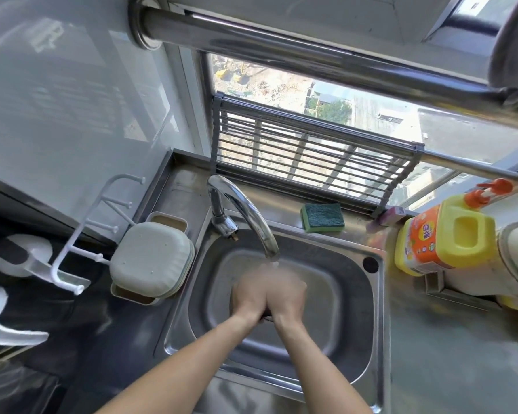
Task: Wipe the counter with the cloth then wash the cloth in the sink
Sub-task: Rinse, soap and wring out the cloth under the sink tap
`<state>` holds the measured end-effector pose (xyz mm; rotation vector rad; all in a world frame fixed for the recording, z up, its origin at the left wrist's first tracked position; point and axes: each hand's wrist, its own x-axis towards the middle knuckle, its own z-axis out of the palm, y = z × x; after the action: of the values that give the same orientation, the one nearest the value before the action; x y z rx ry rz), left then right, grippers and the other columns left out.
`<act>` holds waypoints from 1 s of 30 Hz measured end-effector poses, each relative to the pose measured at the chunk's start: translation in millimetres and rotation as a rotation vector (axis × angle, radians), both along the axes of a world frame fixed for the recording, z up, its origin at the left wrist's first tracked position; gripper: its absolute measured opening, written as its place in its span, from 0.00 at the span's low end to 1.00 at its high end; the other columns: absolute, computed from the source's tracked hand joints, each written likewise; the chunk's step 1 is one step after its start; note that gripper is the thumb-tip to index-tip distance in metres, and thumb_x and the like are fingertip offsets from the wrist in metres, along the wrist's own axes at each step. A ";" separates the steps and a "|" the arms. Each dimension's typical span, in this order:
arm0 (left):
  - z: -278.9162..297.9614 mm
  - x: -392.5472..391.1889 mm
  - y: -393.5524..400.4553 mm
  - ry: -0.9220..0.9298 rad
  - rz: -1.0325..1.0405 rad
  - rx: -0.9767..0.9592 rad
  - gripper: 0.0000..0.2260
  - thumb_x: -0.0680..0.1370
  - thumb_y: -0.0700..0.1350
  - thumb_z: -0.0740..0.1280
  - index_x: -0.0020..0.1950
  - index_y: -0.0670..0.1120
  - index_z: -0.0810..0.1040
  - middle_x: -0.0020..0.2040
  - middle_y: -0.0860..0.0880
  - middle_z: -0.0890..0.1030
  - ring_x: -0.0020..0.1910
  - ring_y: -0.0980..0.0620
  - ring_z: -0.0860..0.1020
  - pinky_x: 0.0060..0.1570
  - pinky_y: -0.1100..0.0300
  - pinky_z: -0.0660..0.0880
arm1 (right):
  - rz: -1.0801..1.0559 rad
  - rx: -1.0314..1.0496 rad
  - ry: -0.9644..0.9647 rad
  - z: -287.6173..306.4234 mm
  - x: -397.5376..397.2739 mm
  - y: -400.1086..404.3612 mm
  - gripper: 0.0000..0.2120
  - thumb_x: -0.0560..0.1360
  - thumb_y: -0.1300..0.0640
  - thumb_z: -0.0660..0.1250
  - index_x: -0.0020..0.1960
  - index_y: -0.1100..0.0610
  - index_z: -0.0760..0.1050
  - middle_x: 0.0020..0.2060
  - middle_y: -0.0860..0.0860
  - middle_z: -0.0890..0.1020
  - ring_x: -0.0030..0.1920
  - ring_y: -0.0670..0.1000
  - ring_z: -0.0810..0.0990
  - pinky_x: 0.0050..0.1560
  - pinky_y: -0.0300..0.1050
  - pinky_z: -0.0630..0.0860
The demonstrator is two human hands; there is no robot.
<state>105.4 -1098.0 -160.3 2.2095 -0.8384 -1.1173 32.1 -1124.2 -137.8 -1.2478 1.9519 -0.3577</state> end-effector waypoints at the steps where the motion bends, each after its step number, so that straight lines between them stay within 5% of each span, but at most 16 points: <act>1: -0.6 0.2 -0.8 -0.014 0.002 -0.009 0.27 0.78 0.66 0.51 0.46 0.53 0.85 0.37 0.49 0.85 0.37 0.44 0.82 0.35 0.50 0.81 | 0.009 -0.014 0.002 -1.8 0.4 -0.7 0.23 0.79 0.39 0.61 0.45 0.55 0.86 0.40 0.58 0.86 0.46 0.62 0.84 0.46 0.49 0.78; 6: -3.9 -1.3 -2.1 -0.002 -0.093 -0.127 0.24 0.80 0.58 0.51 0.43 0.46 0.81 0.41 0.47 0.85 0.43 0.44 0.82 0.43 0.51 0.78 | -0.018 0.101 0.033 -1.5 -3.7 -9.1 0.20 0.80 0.42 0.60 0.50 0.54 0.86 0.50 0.60 0.86 0.55 0.64 0.82 0.51 0.49 0.76; 12: -8.3 7.1 1.0 0.198 -0.393 -0.206 0.08 0.83 0.51 0.58 0.48 0.49 0.71 0.41 0.53 0.79 0.41 0.52 0.77 0.45 0.53 0.73 | -0.398 0.340 -0.320 -15.2 -17.4 -13.4 0.21 0.79 0.46 0.57 0.47 0.61 0.81 0.53 0.63 0.84 0.54 0.63 0.82 0.61 0.56 0.78; 16: -12.4 5.4 -2.2 0.491 0.105 -0.123 0.04 0.77 0.46 0.64 0.51 0.49 0.72 0.49 0.45 0.80 0.47 0.49 0.78 0.46 0.53 0.75 | -0.536 0.292 -0.567 -4.1 -14.0 -8.8 0.11 0.73 0.54 0.62 0.46 0.58 0.80 0.50 0.63 0.85 0.47 0.61 0.82 0.50 0.57 0.80; 19: -12.6 -1.5 -12.4 0.735 0.405 0.151 0.20 0.74 0.62 0.63 0.46 0.46 0.83 0.47 0.44 0.85 0.44 0.46 0.83 0.46 0.54 0.79 | -0.387 0.337 -0.589 -11.3 -0.6 5.3 0.19 0.70 0.43 0.63 0.48 0.57 0.81 0.47 0.58 0.86 0.45 0.56 0.84 0.49 0.53 0.82; 22: -2.6 -9.8 -11.2 0.478 0.256 0.233 0.30 0.75 0.71 0.55 0.47 0.48 0.85 0.47 0.48 0.85 0.49 0.46 0.82 0.54 0.54 0.78 | -0.215 0.260 -0.363 -13.9 8.7 15.1 0.29 0.70 0.29 0.63 0.46 0.55 0.81 0.44 0.53 0.87 0.48 0.56 0.84 0.55 0.52 0.79; 27: 12.1 -7.6 -12.6 0.256 0.246 0.203 0.23 0.78 0.62 0.60 0.42 0.45 0.85 0.43 0.46 0.85 0.46 0.44 0.82 0.48 0.54 0.79 | -0.272 0.105 -0.204 4.6 5.7 9.6 0.23 0.79 0.41 0.66 0.32 0.55 0.77 0.39 0.59 0.86 0.45 0.60 0.82 0.42 0.47 0.70; 30: 12.9 -5.3 -12.1 0.279 0.241 0.183 0.18 0.77 0.56 0.62 0.39 0.45 0.84 0.38 0.47 0.84 0.43 0.45 0.82 0.41 0.57 0.76 | -0.171 0.081 -0.132 6.0 6.3 6.1 0.20 0.80 0.45 0.64 0.39 0.59 0.81 0.45 0.62 0.85 0.50 0.64 0.82 0.44 0.49 0.69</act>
<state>100.2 -1110.0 -147.3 2.1584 -0.3547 -1.3820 38.4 -1118.2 -131.8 -0.9842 1.9442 -0.4313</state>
